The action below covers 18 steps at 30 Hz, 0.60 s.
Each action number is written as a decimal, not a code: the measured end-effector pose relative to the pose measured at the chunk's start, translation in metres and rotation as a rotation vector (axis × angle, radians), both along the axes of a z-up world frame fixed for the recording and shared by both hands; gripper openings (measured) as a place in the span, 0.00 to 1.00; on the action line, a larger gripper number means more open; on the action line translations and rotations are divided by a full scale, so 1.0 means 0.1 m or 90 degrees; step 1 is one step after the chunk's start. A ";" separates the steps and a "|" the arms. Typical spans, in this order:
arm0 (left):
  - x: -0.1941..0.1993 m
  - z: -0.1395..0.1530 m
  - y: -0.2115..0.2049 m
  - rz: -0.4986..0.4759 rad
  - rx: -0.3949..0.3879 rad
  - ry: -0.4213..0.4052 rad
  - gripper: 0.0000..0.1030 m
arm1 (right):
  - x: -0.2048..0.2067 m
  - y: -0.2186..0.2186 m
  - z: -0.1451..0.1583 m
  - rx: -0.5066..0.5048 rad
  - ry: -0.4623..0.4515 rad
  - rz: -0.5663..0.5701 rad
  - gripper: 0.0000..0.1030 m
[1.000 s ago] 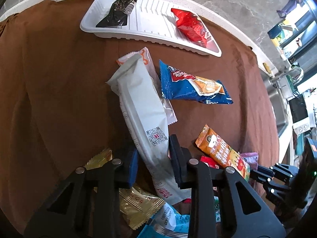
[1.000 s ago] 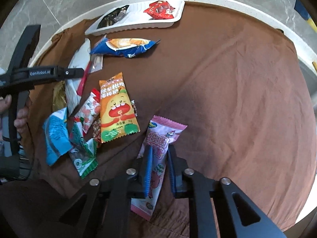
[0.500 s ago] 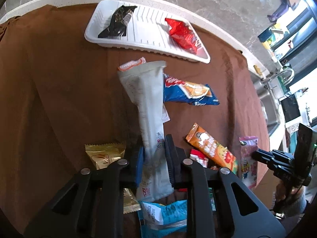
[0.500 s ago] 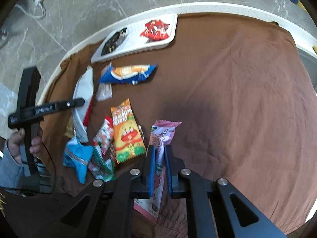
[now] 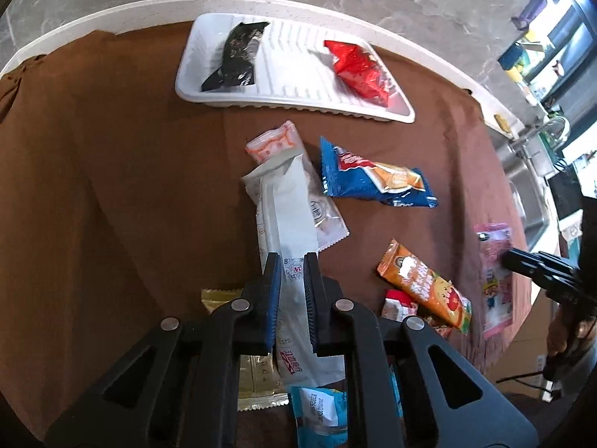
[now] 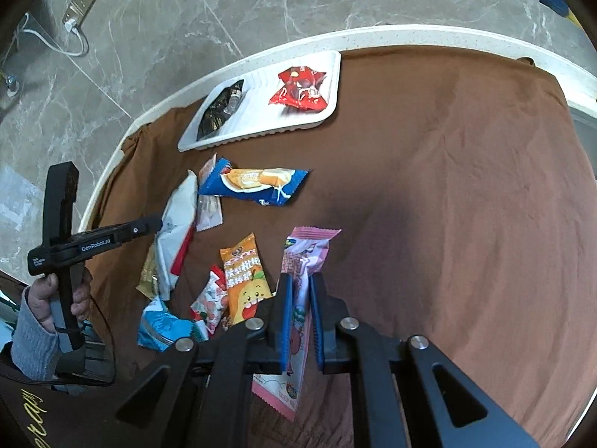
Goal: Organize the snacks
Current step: 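Lift the white bar with the left tool while the right tool lifts the pink packet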
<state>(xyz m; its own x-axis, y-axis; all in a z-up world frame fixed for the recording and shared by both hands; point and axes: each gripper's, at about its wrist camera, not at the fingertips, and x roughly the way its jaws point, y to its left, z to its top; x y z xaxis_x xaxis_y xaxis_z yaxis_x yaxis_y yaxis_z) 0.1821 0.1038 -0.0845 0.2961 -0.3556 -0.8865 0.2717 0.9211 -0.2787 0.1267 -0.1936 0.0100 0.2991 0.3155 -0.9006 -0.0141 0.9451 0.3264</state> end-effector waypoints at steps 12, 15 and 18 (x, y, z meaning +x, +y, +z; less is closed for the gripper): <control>0.11 -0.05 -0.10 -0.009 0.017 -0.001 0.11 | 0.07 0.08 -0.30 -0.028 0.039 0.026 0.11; 0.10 -0.02 -0.15 -0.020 0.042 -0.013 0.11 | 0.06 0.09 -0.37 -0.043 0.048 0.035 0.13; 0.09 -0.01 -0.16 -0.026 0.053 -0.016 0.11 | 0.03 0.13 -0.41 -0.074 0.046 0.049 0.17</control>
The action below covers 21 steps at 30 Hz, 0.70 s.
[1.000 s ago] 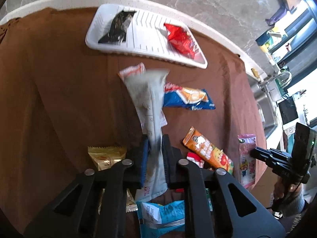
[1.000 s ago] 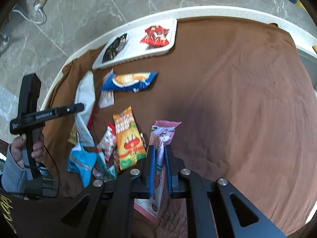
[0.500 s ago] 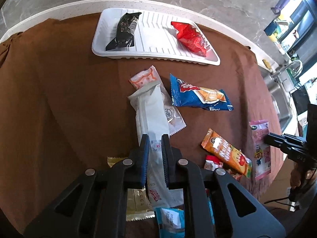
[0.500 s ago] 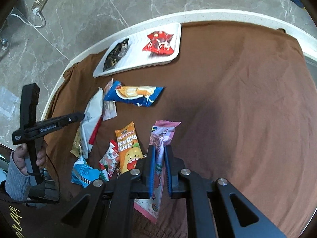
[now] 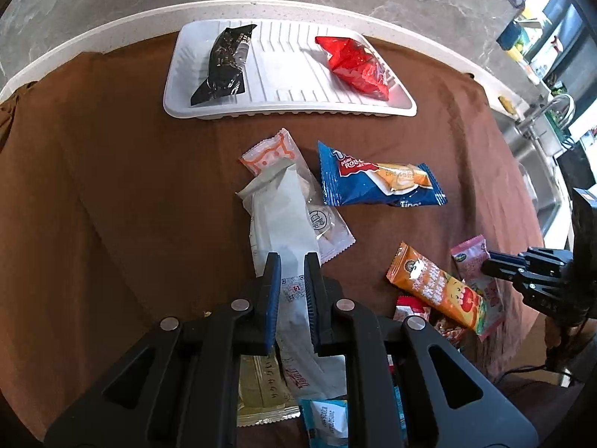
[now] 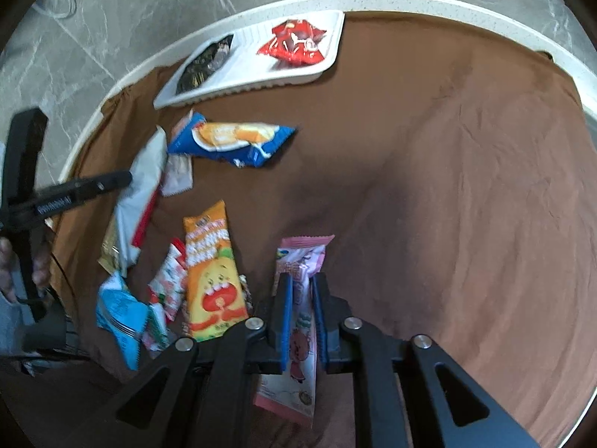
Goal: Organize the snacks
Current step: 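Lift the white bar with the left tool while the right tool lifts the pink packet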
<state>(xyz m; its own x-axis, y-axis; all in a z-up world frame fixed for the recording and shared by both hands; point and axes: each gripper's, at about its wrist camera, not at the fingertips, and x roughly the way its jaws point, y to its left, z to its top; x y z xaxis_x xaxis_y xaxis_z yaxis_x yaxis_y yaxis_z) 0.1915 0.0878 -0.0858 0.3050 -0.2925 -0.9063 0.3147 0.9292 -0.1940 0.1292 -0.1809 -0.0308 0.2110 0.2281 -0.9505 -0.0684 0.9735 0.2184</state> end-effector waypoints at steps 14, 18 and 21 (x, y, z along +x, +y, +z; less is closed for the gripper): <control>0.08 -0.18 0.16 0.031 -0.054 0.051 0.52 | -0.06 0.01 0.03 -0.014 -0.020 0.009 0.44; 0.06 -0.33 0.14 0.024 -0.086 0.082 0.91 | -0.06 0.02 0.03 -0.015 -0.023 0.007 0.46; 0.06 -0.39 0.14 0.042 -0.075 0.085 0.89 | -0.07 -0.01 0.03 -0.014 -0.021 -0.001 0.46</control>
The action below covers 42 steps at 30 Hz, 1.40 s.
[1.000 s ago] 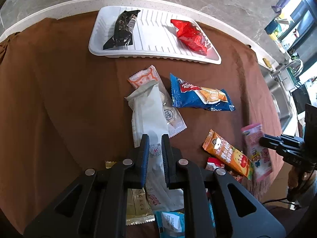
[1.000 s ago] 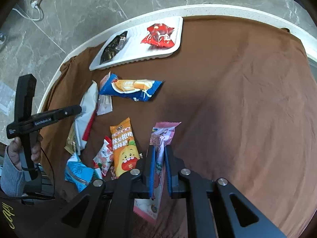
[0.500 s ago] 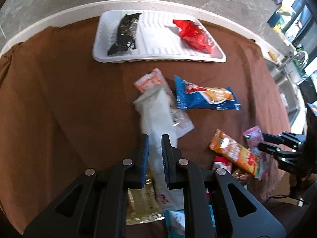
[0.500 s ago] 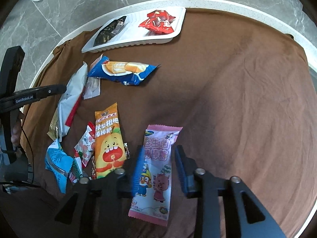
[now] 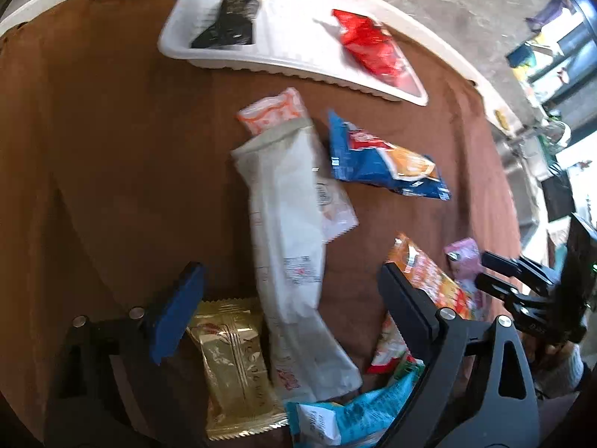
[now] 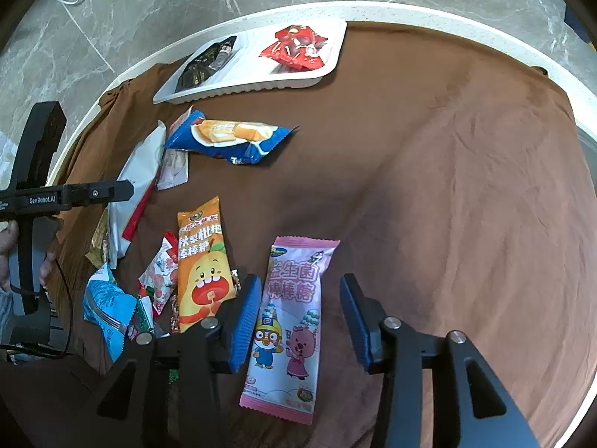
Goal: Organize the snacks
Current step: 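Lift the white bar with the left tool while the right tool lifts the pink packet, then carry the white bar and pink packet over the white tray and lower them in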
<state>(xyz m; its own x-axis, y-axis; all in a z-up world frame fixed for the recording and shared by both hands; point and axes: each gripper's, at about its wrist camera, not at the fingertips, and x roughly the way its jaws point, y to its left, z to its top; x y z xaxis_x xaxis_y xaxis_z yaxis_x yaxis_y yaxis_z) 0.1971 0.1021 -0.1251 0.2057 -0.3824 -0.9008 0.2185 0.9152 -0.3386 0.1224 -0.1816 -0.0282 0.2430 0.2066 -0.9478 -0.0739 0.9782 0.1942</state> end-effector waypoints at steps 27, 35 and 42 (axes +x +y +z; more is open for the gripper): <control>-0.10 -0.03 -0.17 -0.035 0.036 -0.028 0.22 | -0.14 0.33 -0.06 -0.076 0.000 0.102 0.09; -0.13 0.08 -0.10 -0.028 0.006 -0.035 0.20 | -0.01 0.12 0.15 0.028 -0.008 0.041 0.09; -0.08 0.33 0.03 -0.012 -0.038 -0.054 0.19 | 0.17 -0.03 0.32 0.090 -0.023 -0.002 0.09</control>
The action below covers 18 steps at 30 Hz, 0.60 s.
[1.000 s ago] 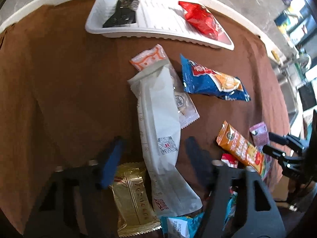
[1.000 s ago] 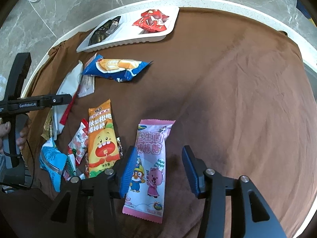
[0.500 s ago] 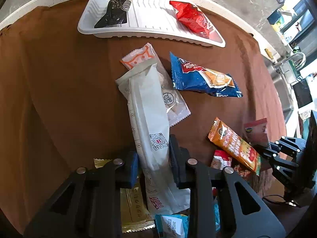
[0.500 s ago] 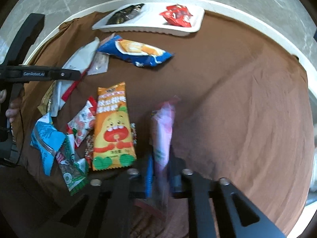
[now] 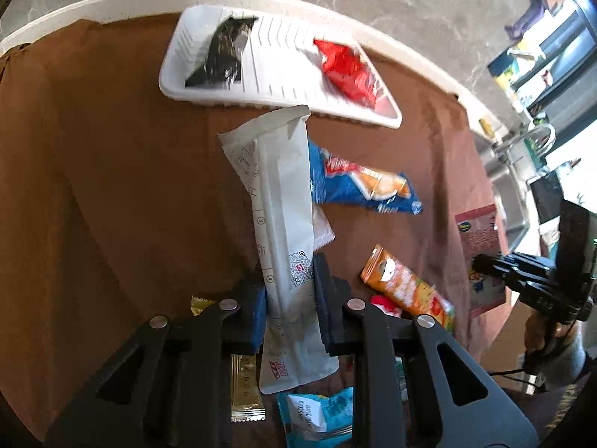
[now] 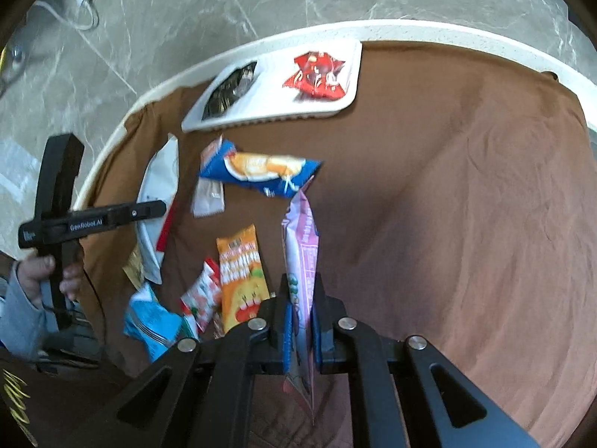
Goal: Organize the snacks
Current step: 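Carry the white bar and pink packet over the white tray and lower them in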
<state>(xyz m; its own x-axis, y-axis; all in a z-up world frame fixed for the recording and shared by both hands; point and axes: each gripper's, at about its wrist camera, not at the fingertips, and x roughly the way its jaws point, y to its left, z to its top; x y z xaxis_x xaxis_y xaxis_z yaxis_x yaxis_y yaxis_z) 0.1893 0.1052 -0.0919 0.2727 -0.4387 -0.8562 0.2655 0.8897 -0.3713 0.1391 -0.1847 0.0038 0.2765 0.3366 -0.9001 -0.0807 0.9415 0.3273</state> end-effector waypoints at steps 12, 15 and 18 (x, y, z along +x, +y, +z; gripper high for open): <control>0.42 0.47 0.09 0.006 -0.058 -0.043 0.19 | 0.61 -0.01 0.22 0.078 -0.030 -0.007 0.09; 0.62 0.55 0.06 -0.002 -0.059 -0.057 0.19 | 0.86 0.03 0.28 0.099 -0.039 -0.003 0.09; 0.87 0.63 0.01 -0.009 -0.063 -0.067 0.19 | 1.12 0.08 0.33 0.115 -0.051 0.001 0.09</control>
